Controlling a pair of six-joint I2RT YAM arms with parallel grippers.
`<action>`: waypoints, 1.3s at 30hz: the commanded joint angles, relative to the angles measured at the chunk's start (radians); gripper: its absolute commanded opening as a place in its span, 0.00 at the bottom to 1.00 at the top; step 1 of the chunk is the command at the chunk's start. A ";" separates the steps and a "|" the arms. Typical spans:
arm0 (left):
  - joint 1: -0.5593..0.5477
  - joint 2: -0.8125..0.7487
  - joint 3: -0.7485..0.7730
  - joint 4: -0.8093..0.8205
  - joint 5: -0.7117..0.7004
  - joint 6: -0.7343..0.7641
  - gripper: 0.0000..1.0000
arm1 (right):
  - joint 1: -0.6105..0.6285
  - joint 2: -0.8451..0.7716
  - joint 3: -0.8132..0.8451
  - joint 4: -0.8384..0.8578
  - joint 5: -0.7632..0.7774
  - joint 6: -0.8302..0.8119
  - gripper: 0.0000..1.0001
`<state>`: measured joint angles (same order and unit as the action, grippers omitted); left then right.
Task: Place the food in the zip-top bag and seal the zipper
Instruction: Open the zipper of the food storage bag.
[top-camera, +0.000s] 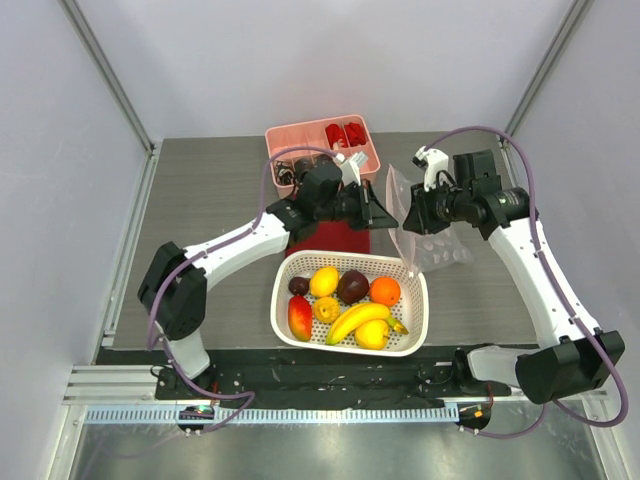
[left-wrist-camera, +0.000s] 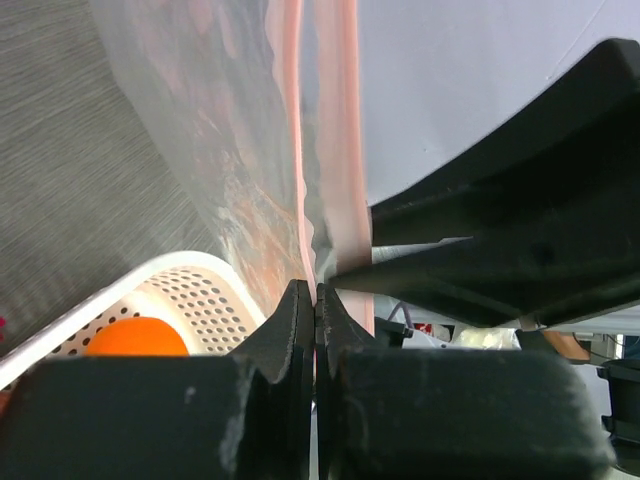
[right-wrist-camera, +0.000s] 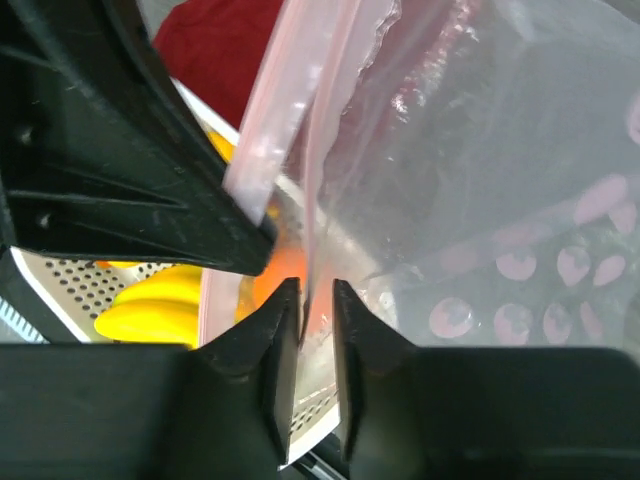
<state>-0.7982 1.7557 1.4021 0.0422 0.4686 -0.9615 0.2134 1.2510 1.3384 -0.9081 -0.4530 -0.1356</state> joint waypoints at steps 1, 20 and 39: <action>0.005 -0.033 0.021 -0.022 -0.001 0.044 0.00 | 0.004 -0.015 0.019 0.017 0.140 -0.015 0.11; 0.125 -0.096 -0.058 -0.358 -0.091 0.412 0.02 | -0.098 -0.182 0.010 -0.107 0.208 0.004 0.01; -0.174 -0.489 -0.310 -0.533 -0.273 0.981 0.78 | -0.101 -0.163 -0.100 -0.045 0.180 0.079 0.01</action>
<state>-0.8326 1.2537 1.1149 -0.4110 0.3912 -0.1791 0.1154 1.0821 1.2430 -1.0000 -0.2775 -0.0921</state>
